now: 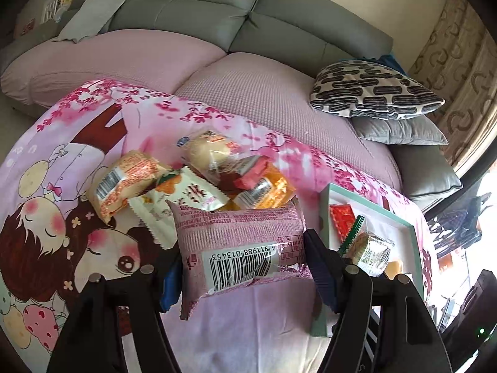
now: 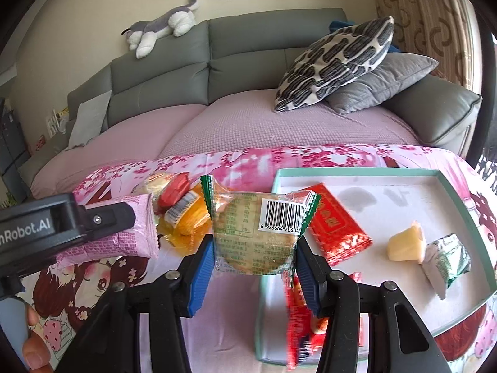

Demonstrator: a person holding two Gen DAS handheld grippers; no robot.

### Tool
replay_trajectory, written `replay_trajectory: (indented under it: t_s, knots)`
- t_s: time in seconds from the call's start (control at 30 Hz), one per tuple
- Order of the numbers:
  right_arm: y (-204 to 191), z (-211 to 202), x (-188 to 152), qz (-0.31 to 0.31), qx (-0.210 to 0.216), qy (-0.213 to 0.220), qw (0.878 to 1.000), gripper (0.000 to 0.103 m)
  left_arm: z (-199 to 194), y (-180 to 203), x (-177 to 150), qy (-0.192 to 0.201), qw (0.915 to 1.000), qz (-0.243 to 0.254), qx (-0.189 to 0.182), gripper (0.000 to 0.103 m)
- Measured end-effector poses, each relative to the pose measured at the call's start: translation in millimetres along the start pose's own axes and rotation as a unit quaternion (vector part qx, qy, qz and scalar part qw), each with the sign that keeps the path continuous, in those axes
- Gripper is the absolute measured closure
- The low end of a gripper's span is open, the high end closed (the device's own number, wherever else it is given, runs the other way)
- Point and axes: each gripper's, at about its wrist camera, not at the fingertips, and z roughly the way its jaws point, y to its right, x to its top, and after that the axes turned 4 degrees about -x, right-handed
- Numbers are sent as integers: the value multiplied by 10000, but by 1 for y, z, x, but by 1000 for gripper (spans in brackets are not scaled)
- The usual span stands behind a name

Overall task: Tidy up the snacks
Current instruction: 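Carry both snacks over the tray and open both grippers to drop them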

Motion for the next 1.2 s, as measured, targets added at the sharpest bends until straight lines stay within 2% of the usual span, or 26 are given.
replay_trajectory:
  t_s: [0.3,0.7,0.9,1.2]
  knots:
    - [74,-7,7,640,-493,19,9967,50,8,41,-10,-146,9994,278,-171,32]
    - [169,-20,3,1367,-1214,65,9831,50,23,101,-26,-257,9957,656,-602,32]
    - [188,-21,3,1524,-1310,118,9795,50,34,126,-31,-322,9930,841,-758,32]
    - [187,-6,3,1455,-1254,125,9813,50,54,145,-34,-366,9902,1096,-785,32]
